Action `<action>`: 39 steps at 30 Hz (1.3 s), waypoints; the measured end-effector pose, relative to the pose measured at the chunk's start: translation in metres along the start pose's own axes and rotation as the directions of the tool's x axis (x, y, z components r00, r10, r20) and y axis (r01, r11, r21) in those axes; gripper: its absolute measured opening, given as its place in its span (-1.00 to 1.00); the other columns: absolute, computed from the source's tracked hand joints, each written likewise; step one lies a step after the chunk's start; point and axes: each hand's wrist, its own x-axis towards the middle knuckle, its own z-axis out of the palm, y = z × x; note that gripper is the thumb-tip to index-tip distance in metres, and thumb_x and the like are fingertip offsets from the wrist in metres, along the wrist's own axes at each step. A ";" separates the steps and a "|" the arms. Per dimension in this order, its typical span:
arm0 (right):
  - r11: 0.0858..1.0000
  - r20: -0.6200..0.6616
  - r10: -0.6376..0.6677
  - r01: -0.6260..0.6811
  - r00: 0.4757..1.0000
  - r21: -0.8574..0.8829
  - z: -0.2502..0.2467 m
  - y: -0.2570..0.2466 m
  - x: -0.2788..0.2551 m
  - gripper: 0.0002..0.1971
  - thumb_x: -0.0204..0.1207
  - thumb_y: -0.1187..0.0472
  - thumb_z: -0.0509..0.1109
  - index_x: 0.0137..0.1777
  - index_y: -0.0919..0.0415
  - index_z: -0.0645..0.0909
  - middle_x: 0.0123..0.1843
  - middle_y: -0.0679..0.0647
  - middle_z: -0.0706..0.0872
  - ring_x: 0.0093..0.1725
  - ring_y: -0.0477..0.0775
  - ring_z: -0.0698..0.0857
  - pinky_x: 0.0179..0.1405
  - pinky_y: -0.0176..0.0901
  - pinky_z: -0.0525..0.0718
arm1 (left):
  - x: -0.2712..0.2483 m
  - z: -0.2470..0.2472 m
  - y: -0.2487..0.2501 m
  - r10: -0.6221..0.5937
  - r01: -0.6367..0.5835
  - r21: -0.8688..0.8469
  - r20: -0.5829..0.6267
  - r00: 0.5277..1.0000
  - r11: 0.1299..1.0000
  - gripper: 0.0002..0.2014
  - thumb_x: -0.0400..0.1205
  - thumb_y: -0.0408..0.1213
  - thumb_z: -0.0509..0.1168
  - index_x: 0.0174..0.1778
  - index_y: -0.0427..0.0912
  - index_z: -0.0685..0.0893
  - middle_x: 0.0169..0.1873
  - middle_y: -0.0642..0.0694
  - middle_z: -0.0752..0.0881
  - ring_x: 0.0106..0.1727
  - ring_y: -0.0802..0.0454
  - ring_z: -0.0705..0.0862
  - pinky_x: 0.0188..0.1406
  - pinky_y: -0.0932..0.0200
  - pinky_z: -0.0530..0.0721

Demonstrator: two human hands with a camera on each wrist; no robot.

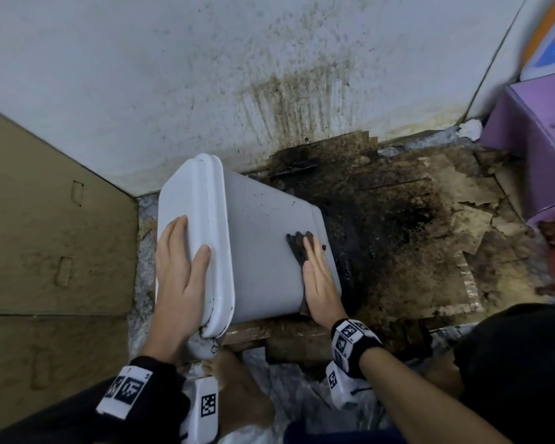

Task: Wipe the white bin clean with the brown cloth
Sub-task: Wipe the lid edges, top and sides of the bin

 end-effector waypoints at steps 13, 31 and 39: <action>1.000 -0.019 0.027 -0.027 0.999 -0.001 0.013 -0.011 -0.003 -0.46 0.88 0.08 0.02 0.82 0.03 0.03 0.85 -0.15 -0.11 0.77 -0.32 -0.19 0.78 -0.17 -0.13 | 0.002 -0.005 -0.006 -0.009 0.009 0.013 -0.003 1.000 1.000 -0.24 0.73 0.28 0.02 0.80 -0.06 0.19 0.72 0.11 0.21 0.76 0.17 0.14 0.76 0.07 0.09; 0.988 -0.199 -0.150 0.140 0.969 -0.063 0.028 -0.115 -0.020 -0.51 0.80 0.12 0.10 0.72 0.01 0.25 0.69 -0.05 0.34 0.65 -0.08 0.26 0.63 -0.08 0.17 | 0.001 0.006 0.009 0.028 -0.027 0.067 -0.021 0.999 0.997 -0.18 0.70 0.31 0.01 0.81 -0.10 0.18 0.75 0.00 0.19 0.77 0.14 0.11 0.75 0.11 0.05; 0.990 -0.084 -0.142 0.141 0.986 -0.012 0.027 -0.106 -0.011 -0.34 0.81 -0.03 0.14 0.82 0.08 0.00 0.84 -0.08 -0.10 0.78 -0.17 -0.14 0.77 -0.14 -0.14 | 0.001 0.007 0.009 0.025 -0.024 0.054 -0.022 0.999 0.998 -0.20 0.71 0.29 0.03 0.81 -0.09 0.17 0.74 0.05 0.19 0.76 0.16 0.12 0.75 0.09 0.07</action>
